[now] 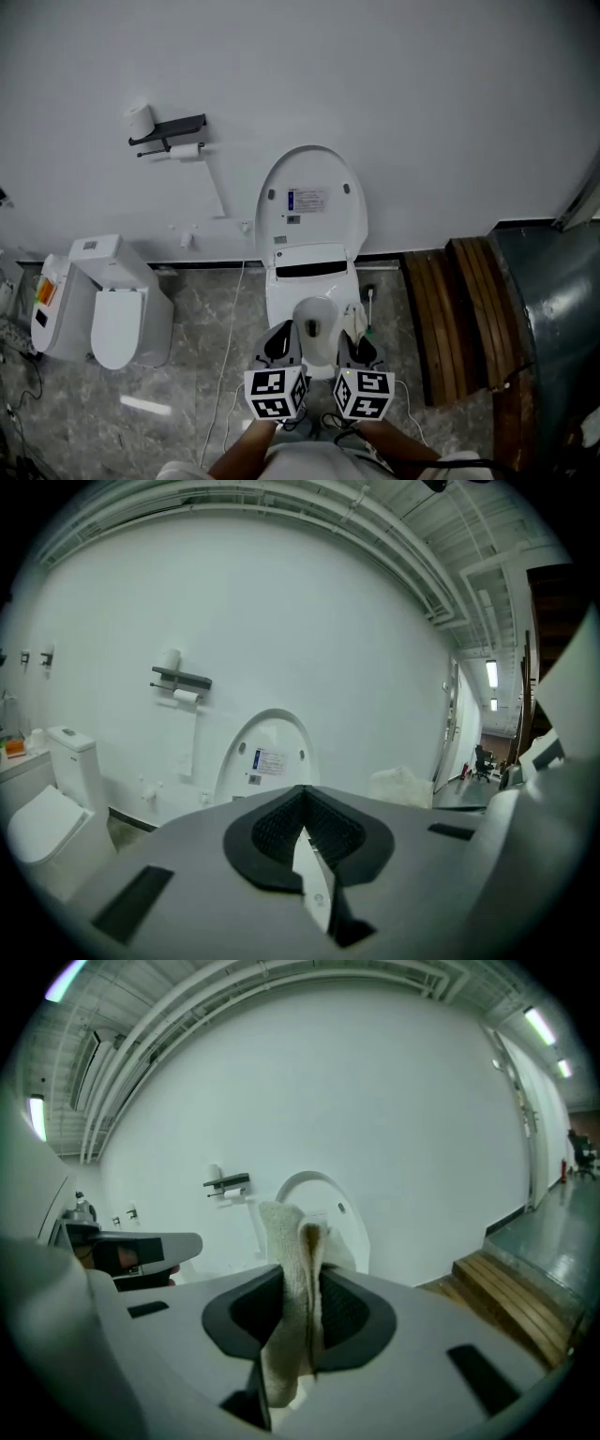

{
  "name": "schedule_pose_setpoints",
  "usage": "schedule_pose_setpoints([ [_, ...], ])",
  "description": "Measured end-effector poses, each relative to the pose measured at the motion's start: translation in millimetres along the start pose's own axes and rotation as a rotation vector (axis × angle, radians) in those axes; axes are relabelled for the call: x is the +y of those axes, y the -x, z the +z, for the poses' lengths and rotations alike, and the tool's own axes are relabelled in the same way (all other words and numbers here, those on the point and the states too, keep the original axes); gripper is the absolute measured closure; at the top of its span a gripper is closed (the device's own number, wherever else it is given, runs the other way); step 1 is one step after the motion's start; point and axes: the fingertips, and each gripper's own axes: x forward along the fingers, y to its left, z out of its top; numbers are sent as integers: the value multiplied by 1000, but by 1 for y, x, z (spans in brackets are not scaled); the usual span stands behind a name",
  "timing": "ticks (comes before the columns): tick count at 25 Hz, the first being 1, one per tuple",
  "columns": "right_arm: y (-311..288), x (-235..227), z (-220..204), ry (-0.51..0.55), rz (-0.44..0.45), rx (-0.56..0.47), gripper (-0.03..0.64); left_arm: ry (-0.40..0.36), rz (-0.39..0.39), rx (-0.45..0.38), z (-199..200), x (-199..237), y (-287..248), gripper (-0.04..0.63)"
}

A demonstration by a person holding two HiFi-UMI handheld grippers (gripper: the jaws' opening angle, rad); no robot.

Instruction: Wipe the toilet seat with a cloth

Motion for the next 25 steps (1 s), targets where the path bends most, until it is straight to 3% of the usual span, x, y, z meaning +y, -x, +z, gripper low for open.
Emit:
schedule_pose_setpoints([
  [6,11,-4,-8,32,33,-2,528,-48,-22,-5,2,-28,2,586],
  [25,19,-20,-6,8,40,6,529,-69,-29,11,-4,-44,6,586],
])
